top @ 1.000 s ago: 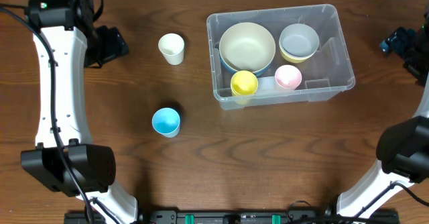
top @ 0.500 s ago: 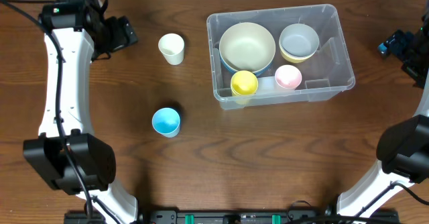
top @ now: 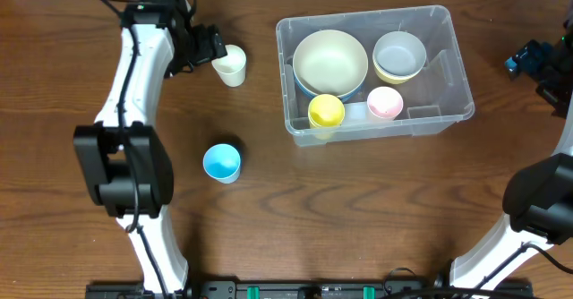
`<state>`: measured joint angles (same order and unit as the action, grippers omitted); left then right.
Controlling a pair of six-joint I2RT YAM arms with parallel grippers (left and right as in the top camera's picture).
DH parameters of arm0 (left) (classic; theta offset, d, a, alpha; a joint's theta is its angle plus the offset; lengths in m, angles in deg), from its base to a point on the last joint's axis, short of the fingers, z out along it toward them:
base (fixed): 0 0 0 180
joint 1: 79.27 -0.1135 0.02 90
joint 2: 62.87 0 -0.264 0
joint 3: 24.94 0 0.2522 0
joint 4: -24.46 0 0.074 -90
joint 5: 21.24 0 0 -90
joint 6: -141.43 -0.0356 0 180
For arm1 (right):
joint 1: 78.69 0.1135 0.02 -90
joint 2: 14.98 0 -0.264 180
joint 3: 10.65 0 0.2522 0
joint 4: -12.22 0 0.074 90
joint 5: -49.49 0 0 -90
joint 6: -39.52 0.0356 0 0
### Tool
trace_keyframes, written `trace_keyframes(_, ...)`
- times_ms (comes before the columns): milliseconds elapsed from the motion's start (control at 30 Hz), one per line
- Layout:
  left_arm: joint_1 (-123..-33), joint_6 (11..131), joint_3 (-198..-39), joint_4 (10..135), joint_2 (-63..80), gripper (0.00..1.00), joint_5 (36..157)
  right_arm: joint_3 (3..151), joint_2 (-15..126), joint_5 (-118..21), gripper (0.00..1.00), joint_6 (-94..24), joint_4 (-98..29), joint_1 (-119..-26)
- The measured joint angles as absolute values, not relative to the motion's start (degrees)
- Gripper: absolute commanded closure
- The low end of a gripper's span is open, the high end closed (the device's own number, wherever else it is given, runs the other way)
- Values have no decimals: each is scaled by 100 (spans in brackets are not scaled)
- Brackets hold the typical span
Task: Pack container
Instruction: 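Move the left gripper to the cream cup and grasp it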
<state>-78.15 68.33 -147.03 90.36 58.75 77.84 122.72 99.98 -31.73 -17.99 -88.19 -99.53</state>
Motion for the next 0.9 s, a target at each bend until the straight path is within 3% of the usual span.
trace_keyframes(533,-7826,6881,-14703,9073,6498,1,7784,12272,9998,-3173,1,-1799,-8819,-9953)
trace_keyframes(633,-7828,6927,-14703,9071,6540,38,7784,12272,9998,-3171,1,-1797,-8819,-9953)
trace_keyframes(667,-7830,6949,-14703,9062,6540,55,7789,12272,9998,-3171,1,-1797,-8819,-9953)
trace_keyframes(767,-7830,6967,-14703,9065,6540,81,7784,12272,9998,-3171,1,-1797,-8819,-9953)
trace_keyframes(800,-7830,6956,-14703,9067,6540,94,7789,12272,9998,-3171,1,-1797,-8819,-9953)
trace_keyframes(900,-7830,6947,-14710,9067,6538,94,7826,12272,9998,-3173,1,-1797,-8819,-9953)
